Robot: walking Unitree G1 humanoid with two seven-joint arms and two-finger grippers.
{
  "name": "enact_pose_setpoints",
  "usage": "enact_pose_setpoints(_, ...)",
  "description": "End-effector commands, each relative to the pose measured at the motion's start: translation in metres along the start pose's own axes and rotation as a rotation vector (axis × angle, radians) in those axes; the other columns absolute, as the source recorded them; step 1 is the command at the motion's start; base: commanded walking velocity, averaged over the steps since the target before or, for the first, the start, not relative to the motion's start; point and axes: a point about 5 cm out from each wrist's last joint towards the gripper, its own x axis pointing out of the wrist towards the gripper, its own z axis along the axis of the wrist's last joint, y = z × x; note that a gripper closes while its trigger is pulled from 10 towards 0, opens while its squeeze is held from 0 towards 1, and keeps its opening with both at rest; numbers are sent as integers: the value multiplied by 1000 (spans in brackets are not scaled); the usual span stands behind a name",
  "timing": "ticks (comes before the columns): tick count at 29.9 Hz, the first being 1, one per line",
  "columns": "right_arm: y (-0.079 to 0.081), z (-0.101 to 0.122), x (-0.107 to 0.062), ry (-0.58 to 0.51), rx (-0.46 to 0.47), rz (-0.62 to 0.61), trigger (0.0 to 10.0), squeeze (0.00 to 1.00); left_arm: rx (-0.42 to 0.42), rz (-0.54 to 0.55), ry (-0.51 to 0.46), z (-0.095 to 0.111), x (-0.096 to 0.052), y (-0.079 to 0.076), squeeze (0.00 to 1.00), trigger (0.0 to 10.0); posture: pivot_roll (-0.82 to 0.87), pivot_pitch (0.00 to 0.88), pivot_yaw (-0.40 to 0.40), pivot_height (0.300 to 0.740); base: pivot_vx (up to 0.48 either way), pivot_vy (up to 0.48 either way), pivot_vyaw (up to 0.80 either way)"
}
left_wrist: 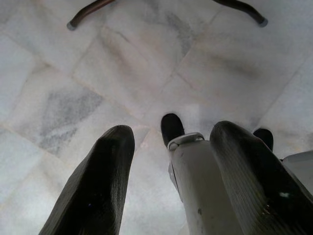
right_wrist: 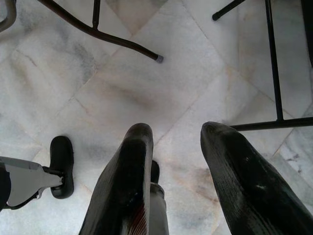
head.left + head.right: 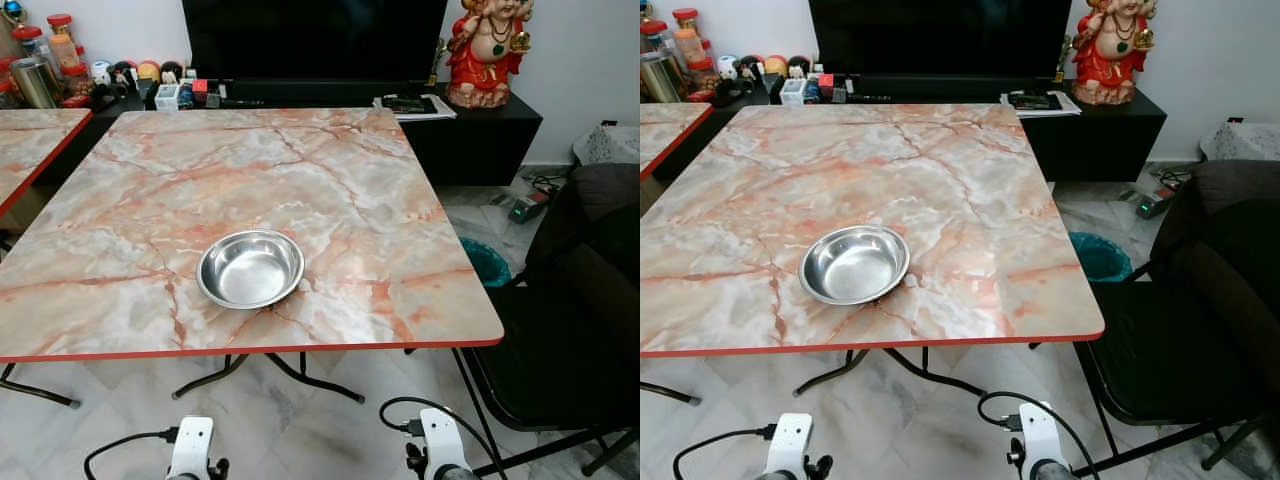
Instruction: Setting the table
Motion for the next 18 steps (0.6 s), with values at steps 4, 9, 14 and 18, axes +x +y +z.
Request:
enact_pose_setpoints(4,2,2,1,-10,20,-4,10000,0,-44,55,51,-14,-3,12,0,10000,-3,0,9,719,0,386,0)
enact_pose_setpoints(9,3,2,0,-9,19,-4,10000,0,-44,59,62,-17,-4,13,0,10000,0,0,9,719,0,390,0)
enact_pose_setpoints(14,4,0,0,-5,19,0,10000,0,-63,75,74,-23,-6,17,0,10000,7,0,11,719,0,388,0)
enact_pose_setpoints(18,4,1,0,-10,17,1,10000,0,-62,78,83,-26,-7,17,0,10000,7,0,11,719,0,389,0)
